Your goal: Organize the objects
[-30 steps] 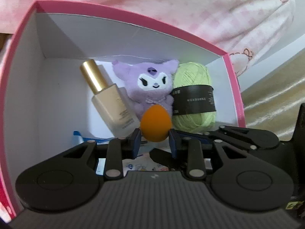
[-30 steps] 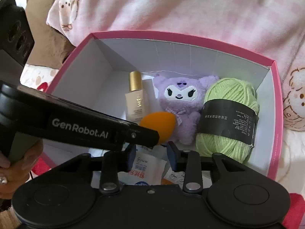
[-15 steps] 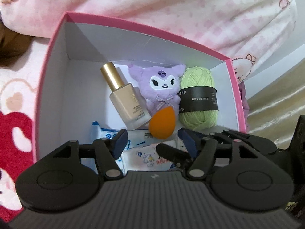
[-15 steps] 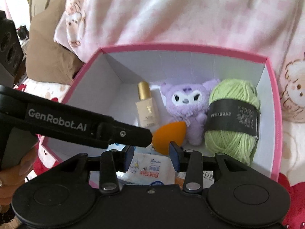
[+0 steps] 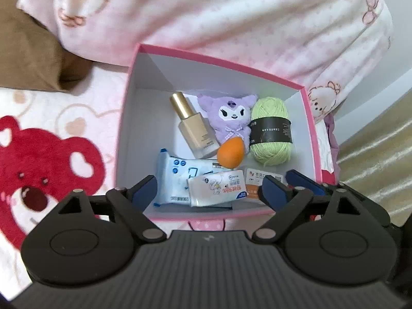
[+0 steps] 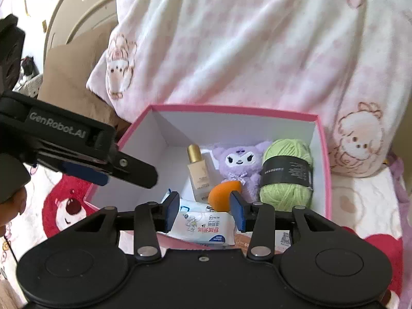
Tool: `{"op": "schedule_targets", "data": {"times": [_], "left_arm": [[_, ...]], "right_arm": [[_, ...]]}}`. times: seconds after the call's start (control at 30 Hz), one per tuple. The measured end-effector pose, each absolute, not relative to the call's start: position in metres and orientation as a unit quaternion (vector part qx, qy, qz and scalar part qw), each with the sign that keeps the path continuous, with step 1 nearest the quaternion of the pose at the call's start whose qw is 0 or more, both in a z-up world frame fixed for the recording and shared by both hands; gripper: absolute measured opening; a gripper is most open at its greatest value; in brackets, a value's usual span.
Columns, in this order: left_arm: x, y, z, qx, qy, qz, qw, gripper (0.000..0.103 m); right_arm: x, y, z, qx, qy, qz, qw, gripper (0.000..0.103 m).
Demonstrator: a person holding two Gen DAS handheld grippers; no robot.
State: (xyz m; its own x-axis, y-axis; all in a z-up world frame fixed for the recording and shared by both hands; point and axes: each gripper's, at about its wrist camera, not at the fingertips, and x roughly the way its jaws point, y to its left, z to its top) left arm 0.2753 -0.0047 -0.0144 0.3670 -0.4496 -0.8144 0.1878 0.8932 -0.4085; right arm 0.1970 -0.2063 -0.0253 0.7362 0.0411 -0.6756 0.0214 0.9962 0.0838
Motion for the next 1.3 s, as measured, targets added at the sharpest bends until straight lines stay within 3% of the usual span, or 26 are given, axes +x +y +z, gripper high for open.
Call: {"op": "schedule_targets", "data": {"times": [0.53, 1.0, 1.07, 1.13, 1.3], "left_arm": [[0.194, 0.008, 0.033, -0.047, 0.512, -0.141, 0.846, 0.094], [0.145, 0.009, 0.047, -0.009, 0.482, -0.114, 0.869, 0.099], [0.141, 0.008, 0.047, 0.001, 0.477, -0.112, 0.872, 0.101], [0.138, 0.008, 0.047, 0.010, 0.478, -0.114, 0.871, 0.102], [0.133, 0.008, 0.042, 0.015, 0.487, -0.114, 0.866, 0.102]], "right_arm": [[0.128, -0.189, 0.020, 0.036, 0.379, -0.015, 0.925, 0.053], [0.080, -0.186, 0.038, 0.038, 0.380, -0.046, 0.923, 0.079], [0.080, -0.182, 0.036, 0.029, 0.385, -0.051, 0.921, 0.092], [0.080, -0.178, 0.034, 0.019, 0.391, -0.057, 0.919, 0.096], [0.082, -0.181, 0.030, 0.041, 0.413, -0.084, 0.906, 0.097]]}}
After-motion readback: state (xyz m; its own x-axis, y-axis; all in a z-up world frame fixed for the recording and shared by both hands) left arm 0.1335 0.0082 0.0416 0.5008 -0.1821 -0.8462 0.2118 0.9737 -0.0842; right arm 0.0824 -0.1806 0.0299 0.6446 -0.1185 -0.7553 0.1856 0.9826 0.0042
